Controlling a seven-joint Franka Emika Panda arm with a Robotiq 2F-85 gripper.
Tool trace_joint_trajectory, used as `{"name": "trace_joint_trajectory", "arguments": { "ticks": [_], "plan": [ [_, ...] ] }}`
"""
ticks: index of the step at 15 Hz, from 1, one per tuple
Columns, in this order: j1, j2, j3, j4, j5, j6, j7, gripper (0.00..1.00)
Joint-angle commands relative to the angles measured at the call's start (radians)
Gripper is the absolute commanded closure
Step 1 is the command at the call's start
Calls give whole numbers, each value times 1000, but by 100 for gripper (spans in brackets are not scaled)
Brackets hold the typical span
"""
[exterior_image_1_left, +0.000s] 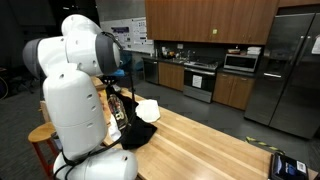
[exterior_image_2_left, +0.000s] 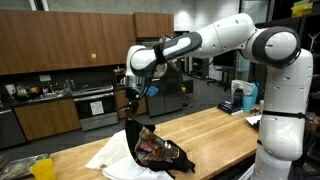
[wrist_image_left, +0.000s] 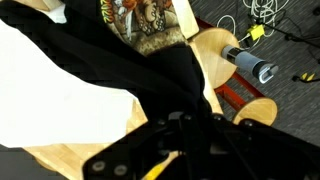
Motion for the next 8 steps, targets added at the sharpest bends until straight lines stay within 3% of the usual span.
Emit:
{"name": "trace_joint_trajectory", "arguments": {
  "ticks": [1,4,8],
  "plan": [
    [-22,93,-15,46,-107,85,100,98],
    [-38,185,-54,37,-271,190,196,98],
    [-24,401,-112,157,-421,134,301,98]
  ]
}}
